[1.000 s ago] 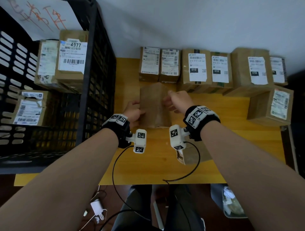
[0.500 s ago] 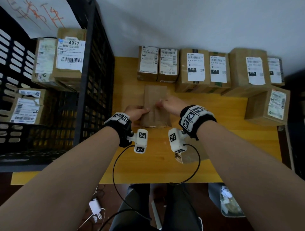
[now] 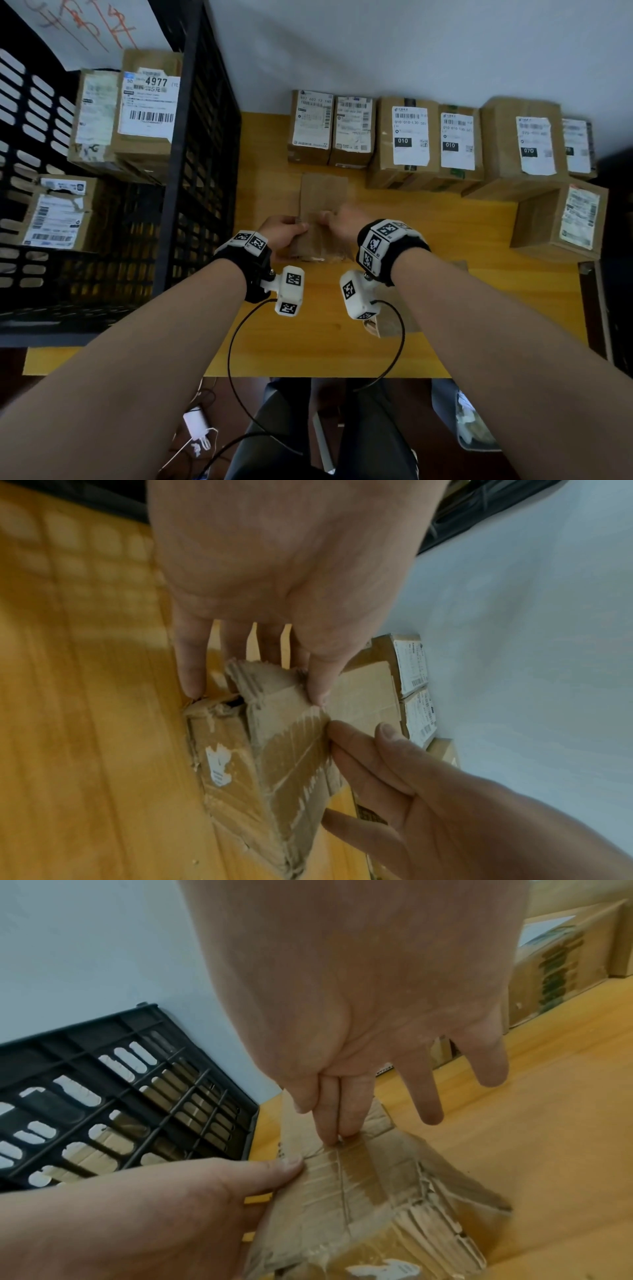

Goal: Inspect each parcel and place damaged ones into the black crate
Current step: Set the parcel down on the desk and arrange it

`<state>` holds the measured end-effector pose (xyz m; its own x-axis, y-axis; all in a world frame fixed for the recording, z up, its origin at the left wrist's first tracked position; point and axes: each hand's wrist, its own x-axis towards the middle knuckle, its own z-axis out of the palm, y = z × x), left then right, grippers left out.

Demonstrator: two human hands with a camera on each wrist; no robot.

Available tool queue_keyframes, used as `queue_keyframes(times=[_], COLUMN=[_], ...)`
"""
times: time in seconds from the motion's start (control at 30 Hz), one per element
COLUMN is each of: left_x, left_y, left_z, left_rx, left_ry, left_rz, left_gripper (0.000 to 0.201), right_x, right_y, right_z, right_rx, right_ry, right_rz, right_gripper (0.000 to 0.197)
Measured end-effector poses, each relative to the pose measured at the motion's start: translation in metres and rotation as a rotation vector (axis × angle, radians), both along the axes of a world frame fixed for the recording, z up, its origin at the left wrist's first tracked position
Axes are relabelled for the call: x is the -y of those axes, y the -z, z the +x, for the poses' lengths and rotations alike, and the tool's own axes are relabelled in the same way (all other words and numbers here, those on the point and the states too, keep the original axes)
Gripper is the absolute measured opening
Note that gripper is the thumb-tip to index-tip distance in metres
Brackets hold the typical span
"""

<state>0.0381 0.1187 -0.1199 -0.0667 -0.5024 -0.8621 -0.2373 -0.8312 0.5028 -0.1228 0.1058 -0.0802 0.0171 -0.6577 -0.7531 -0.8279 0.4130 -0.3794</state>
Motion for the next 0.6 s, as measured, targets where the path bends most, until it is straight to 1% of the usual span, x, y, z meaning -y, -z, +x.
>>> queue_keyframes(times=[0.07,0.27,0.37,0.4,0.43,0.47,0.53,0.57,0.6], left_x=[0.0,0.002,0.004,0.005,0.007,0.009,0.011,0.012,0.014], left_y=[-0.001,-0.002,-0.006,-0.009,-0.01,-0.01,-0.013,-0.012,-0.013], left_z=[-0.002,-0.005,-0.005,-0.007,-0.007,-0.009,-0.009,-0.009,-0.009], left_rx=[0.005,0.05,0.059,0.06,0.063,0.064,0.067,0.074,0.077], left_ry=[-0.007,0.021,0.024,0.026,0.025,0.018,0.008,0.02,0.037], left_rz=[0.001,-0.01,0.007,0.008,0.007,0.008,0.001,-0.009,-0.024], left_gripper=[0.016,0.01,0.021,0.024,0.027,0.03,0.043,0.048,0.053], right_x=[0.0,0.0,0.007,0.009,0.011,0.011,0.011,0.009,0.008], right_y=[0.002,-0.007,-0.01,-0.011,-0.011,-0.013,-0.011,-0.01,-0.009], right_z=[-0.001,0.002,-0.007,-0.011,-0.015,-0.017,-0.021,-0.021,-0.019], right_rx=[0.01,-0.019,0.01,0.021,0.035,0.059,0.111,0.149,0.188], right_ry=[0.023,-0.065,-0.055,-0.016,0.063,0.171,0.383,0.466,0.528], right_rz=[0.004,-0.007,-0.03,-0.064,-0.109,-0.163,-0.273,-0.266,-0.225], right_gripper=[0.051,0.047,0.042,0.039,0.038,0.04,0.041,0.041,0.045])
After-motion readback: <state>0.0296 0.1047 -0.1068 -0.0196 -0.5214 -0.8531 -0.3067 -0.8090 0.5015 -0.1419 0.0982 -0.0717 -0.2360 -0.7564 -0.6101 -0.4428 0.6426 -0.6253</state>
